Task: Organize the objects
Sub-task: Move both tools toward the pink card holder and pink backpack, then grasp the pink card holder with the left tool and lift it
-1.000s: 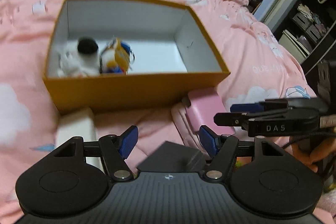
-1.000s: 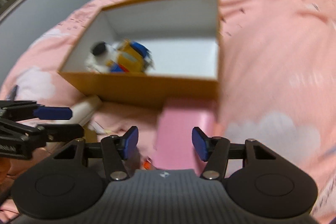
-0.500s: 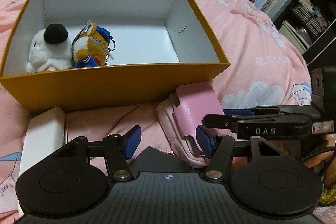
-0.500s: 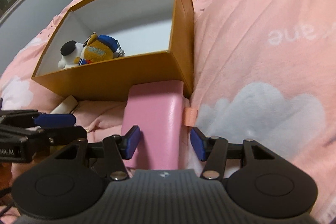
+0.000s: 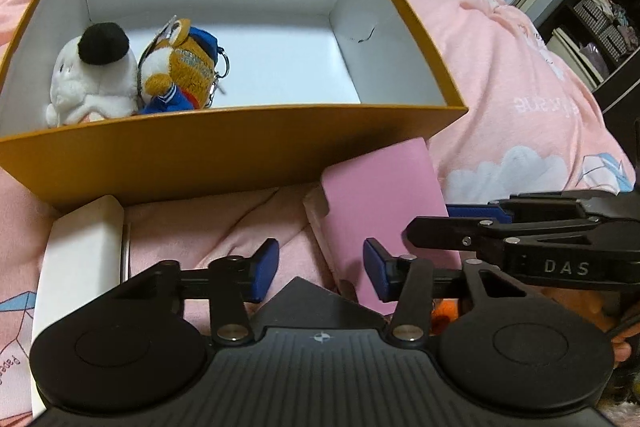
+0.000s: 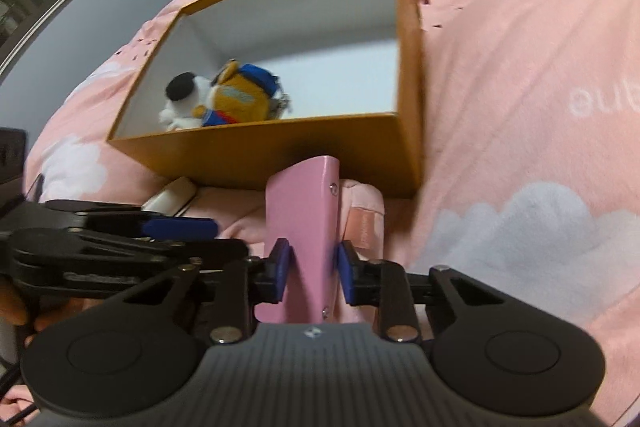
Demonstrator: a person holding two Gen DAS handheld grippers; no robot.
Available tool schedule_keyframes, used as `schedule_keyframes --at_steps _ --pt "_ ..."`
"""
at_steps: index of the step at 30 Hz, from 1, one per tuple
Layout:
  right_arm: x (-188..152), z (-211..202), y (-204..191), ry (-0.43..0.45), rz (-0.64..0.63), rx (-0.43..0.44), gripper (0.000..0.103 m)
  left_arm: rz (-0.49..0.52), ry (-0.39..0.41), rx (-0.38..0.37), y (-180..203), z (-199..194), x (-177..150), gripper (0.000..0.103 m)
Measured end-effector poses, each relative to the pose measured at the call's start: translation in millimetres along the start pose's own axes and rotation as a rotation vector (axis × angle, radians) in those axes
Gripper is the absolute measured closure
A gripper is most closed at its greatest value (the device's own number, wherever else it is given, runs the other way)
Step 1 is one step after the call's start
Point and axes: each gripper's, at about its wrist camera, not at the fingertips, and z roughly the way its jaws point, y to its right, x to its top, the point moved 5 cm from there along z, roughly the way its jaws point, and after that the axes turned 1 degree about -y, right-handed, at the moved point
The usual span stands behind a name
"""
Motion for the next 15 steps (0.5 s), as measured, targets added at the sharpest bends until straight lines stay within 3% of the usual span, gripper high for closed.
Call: schedule_keyframes --at_steps 5,9,11,15 --pt "6.3 11.4 2.6 -0.012 0.025 0.02 0.074 -0.002 -0.01 -0.001 -2.5 4.2 -1.5 0.054" --pt "4.2 7.2 0.2 -0.01 -0.015 -0.056 0.075 -0.013 -0.003 0.005 -4.7 0.8 -2.7 0.054" --pt "1.2 -1.4 -1.2 -0.01 -0.033 -0.079 0.08 -0.022 0.004 -0.022 -3.5 -2.7 -2.2 0.054" --pt "-0.5 -8.0 -13.5 -0.012 -0.087 -0.065 0.082 -0.051 0.011 -0.08 0.1 -6.2 0.9 0.054"
